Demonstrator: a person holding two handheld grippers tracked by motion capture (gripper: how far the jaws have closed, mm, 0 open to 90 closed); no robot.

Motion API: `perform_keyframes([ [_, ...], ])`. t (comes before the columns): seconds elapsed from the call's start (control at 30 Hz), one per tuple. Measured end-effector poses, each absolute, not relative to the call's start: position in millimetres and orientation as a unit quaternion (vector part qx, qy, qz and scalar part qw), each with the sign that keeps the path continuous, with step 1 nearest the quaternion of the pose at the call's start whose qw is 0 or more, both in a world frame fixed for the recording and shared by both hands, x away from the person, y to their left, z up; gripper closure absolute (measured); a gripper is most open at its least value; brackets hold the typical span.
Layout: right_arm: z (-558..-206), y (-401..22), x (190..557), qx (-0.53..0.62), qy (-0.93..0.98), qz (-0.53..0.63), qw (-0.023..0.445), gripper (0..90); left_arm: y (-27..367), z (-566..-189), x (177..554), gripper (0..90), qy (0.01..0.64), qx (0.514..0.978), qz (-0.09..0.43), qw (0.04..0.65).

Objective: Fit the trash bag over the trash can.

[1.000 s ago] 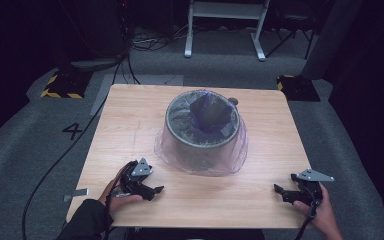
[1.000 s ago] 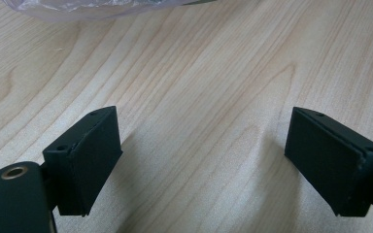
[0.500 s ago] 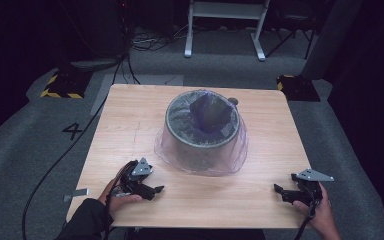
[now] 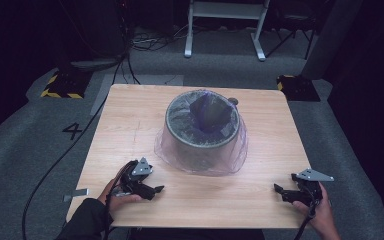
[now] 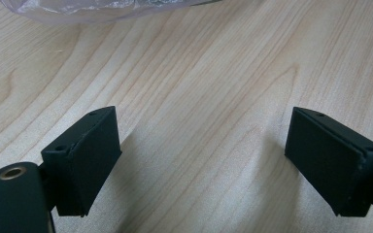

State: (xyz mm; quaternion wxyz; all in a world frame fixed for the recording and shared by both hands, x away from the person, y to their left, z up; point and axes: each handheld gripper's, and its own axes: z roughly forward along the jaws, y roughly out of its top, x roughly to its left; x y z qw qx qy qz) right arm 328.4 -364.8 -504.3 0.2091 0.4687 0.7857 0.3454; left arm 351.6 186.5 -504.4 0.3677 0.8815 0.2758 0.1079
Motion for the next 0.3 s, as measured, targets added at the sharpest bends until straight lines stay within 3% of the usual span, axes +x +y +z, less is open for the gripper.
perform_keyframes([
  [0.3,-504.3,-364.8,328.4,0.469,0.786,0.345,0.209,13.8,186.8,-504.4,351.9,12.5,0.274,0.882,0.108,0.368],
])
